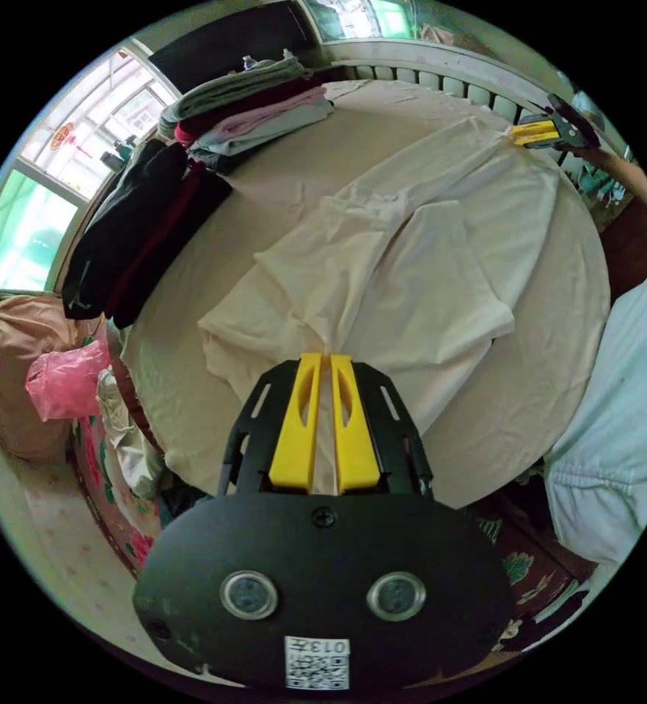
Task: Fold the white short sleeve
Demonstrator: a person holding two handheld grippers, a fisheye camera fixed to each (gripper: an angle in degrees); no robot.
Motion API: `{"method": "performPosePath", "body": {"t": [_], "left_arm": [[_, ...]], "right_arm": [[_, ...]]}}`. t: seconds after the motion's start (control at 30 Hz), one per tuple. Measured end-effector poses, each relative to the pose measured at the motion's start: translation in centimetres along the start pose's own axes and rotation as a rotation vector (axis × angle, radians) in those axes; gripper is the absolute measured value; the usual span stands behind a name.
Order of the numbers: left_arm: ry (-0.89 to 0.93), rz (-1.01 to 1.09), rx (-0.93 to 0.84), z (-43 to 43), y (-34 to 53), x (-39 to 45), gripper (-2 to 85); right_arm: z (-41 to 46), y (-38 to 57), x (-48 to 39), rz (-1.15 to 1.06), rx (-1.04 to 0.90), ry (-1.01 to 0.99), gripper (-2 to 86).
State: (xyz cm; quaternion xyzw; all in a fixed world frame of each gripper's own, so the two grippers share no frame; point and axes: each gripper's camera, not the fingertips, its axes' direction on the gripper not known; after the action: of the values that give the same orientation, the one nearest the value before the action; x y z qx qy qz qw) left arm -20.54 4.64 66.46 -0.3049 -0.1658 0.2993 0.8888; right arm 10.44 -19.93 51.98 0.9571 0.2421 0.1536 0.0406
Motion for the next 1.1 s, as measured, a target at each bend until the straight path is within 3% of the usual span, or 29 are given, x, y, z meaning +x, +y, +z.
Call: {"method": "performPosePath", "body": {"t": [0.27,0.47,0.57,0.63,0.67,0.73,0.9,1.1], "left_arm": [[0.01,-0.282,0.061,-0.6,5.1,-4.9,-0.2],[-0.005,-0.24,0.095,3.2,0.3,-6.1,-0.2],[-0.017,-0.216,-0.053,7.0,-0.5,-6.9,-0.2],[-0.016,-0.234,-0.009,7.2,0.4,-7.6,-0.2],[0.018,-0.246,-0.001,7.0,1.0,-8.3,-0.3],[0.03,-0.293,-0.012,6.4,1.9,-9.5,-0.3],[0.056,-0.333,0.129,4.0,2.6,-11.6,-0.3],[0.188,-0.134,0.154,4.5,-0.7,-10.0,-0.1]], "right_arm": [[-6.3,-1.2,0.4,0.173,0.165,-0.128,3.1],[-7.5,-9.2,-4.0,0.152,0.257,-0.266,1.0],[-5.9,-10.8,-5.7,0.121,0.196,-0.242,0.4],[-4.4,-11.0,-6.4,0.074,0.098,-0.246,0.2],[-4.8,-10.5,-6.1,0.087,0.157,-0.248,0.2],[-4.9,-10.5,-5.3,0.109,0.1,-0.24,0.2],[-8.3,-12.8,-4.0,0.186,0.278,-0.391,0.4],[-10.1,-18.7,-8.0,0.104,0.373,-0.525,0.4]]}}
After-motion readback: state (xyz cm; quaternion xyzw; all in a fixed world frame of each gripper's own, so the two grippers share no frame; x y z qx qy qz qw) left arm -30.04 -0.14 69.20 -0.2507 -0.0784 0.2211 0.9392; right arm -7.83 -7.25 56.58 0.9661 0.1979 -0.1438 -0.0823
